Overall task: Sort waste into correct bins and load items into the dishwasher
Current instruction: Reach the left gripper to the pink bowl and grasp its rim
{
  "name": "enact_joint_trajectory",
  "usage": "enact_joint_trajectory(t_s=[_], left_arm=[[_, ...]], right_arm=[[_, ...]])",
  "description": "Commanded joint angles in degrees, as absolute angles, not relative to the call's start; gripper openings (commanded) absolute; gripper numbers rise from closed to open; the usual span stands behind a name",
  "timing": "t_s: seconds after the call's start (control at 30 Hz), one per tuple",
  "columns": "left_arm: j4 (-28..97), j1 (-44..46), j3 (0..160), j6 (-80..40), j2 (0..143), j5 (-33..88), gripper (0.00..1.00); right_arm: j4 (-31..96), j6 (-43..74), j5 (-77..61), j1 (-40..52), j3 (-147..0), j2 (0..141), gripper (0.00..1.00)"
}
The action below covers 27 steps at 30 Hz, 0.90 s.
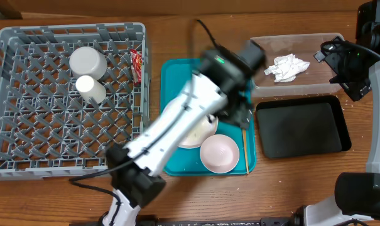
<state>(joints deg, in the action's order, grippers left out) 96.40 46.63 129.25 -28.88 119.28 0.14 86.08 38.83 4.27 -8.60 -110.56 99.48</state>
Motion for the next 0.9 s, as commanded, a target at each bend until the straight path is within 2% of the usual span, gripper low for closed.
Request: enact_joint_trajectory(t_s=[0.0,0.1,0.2,0.37,0.43,0.67,0.87], left_arm=[[96.38,48.47,124.29,-38.33,121.30,-6.94,1.00],[93.17,49.50,119.46,-38.57,121.58,-2.24,0.96],[89.52,49.93,115.28,-38.57,121.58,3.38,0.87],[80.99,50.33,107.96,-38.61,121.58,13.21,0.84],[77.93,50.78,105.58,-39.42,121.60,14.39,0.75],[72.38,54.00,101.19,-40.75,121.60,10.04,0.75],[72.10,59.09,100.33,-45.15,121.62,-0.03,0.64]], right_arm=[[85.80,39.05,4.23,-8.71,-111.37,98.48,1.00],[85.80,39.05,4.23,-8.71,-111.39,98.48,1.00],[85.80,39.05,4.23,-8.71,-111.37,98.48,1.00],[85.80,39.05,4.23,-8.71,-111.39,98.48,1.00],[85.80,39.05,4.23,-8.71,-111.37,98.48,1.00],[85.80,39.05,4.25,-8.71,-111.37,98.48,1.00],[85.80,39.05,4.25,-8.71,-111.37,98.48,1.00]])
